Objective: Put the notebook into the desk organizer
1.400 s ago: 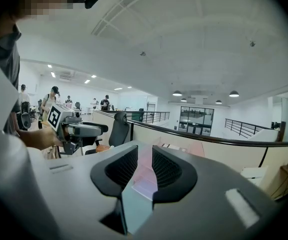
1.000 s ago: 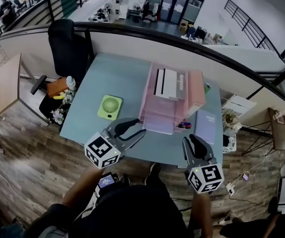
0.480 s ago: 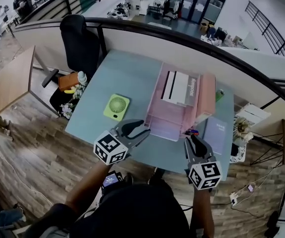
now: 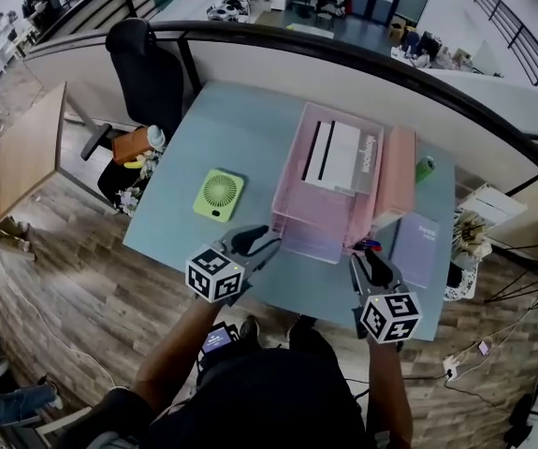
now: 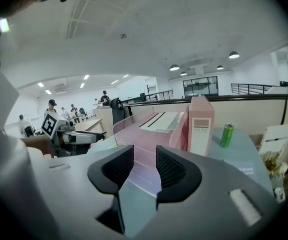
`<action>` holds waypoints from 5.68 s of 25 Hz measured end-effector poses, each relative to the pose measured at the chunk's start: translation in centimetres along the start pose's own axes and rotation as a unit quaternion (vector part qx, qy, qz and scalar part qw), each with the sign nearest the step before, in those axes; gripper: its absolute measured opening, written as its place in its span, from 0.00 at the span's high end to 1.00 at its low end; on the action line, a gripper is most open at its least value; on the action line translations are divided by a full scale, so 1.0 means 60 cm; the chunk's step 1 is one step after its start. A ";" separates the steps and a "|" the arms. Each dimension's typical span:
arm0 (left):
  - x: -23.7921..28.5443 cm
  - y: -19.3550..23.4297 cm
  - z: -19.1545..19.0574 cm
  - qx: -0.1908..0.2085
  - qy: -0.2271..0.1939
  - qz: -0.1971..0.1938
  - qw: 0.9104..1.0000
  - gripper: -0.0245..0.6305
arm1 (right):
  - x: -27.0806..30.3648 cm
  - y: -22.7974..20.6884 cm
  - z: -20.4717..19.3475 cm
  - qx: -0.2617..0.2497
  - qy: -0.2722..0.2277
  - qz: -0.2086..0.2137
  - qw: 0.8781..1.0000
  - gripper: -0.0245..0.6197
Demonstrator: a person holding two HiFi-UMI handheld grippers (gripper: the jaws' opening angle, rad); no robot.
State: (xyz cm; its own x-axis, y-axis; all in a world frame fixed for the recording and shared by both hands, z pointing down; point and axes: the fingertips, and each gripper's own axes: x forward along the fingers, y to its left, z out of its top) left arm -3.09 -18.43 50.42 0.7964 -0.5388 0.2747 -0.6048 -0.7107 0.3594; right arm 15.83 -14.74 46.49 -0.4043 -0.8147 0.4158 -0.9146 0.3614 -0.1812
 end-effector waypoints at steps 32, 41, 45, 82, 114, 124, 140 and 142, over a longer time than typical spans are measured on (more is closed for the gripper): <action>0.125 0.120 -0.245 -0.166 0.100 0.072 0.978 0.57 | 0.160 -0.091 -0.269 0.324 0.096 0.038 0.941 0.63; 0.151 0.121 -0.270 -0.176 0.118 0.064 0.975 0.57 | 0.195 -0.084 -0.297 0.374 0.096 0.069 0.920 0.62; 0.156 0.116 -0.270 -0.180 0.120 0.054 0.975 0.59 | 0.207 -0.079 -0.305 0.366 0.102 0.069 0.922 0.63; 0.044 -0.005 -0.275 0.082 0.153 0.135 0.975 0.72 | 0.106 0.065 -0.337 0.171 0.139 -0.043 0.974 0.90; -0.108 -0.082 -0.369 0.098 0.155 0.115 0.976 0.72 | 0.006 0.196 -0.439 0.157 0.137 -0.066 0.976 0.90; -0.118 -0.084 -0.396 0.075 0.163 0.112 0.977 0.72 | -0.008 0.201 -0.454 0.156 0.142 -0.074 0.975 0.90; -0.076 -0.081 -0.408 0.052 0.181 0.111 0.976 0.72 | 0.004 0.157 -0.472 0.185 0.157 -0.077 0.967 0.90; -0.072 -0.080 -0.411 0.050 0.185 0.113 0.975 0.72 | 0.006 0.154 -0.478 0.193 0.160 -0.075 0.965 0.90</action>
State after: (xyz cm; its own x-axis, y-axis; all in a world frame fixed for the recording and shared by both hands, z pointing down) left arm -3.64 -1.56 69.50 0.5768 -0.4990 0.6468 -0.7463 -0.6438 0.1689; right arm 7.32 1.32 70.51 -0.3018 -0.6410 0.7057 -0.9208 0.0041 -0.3901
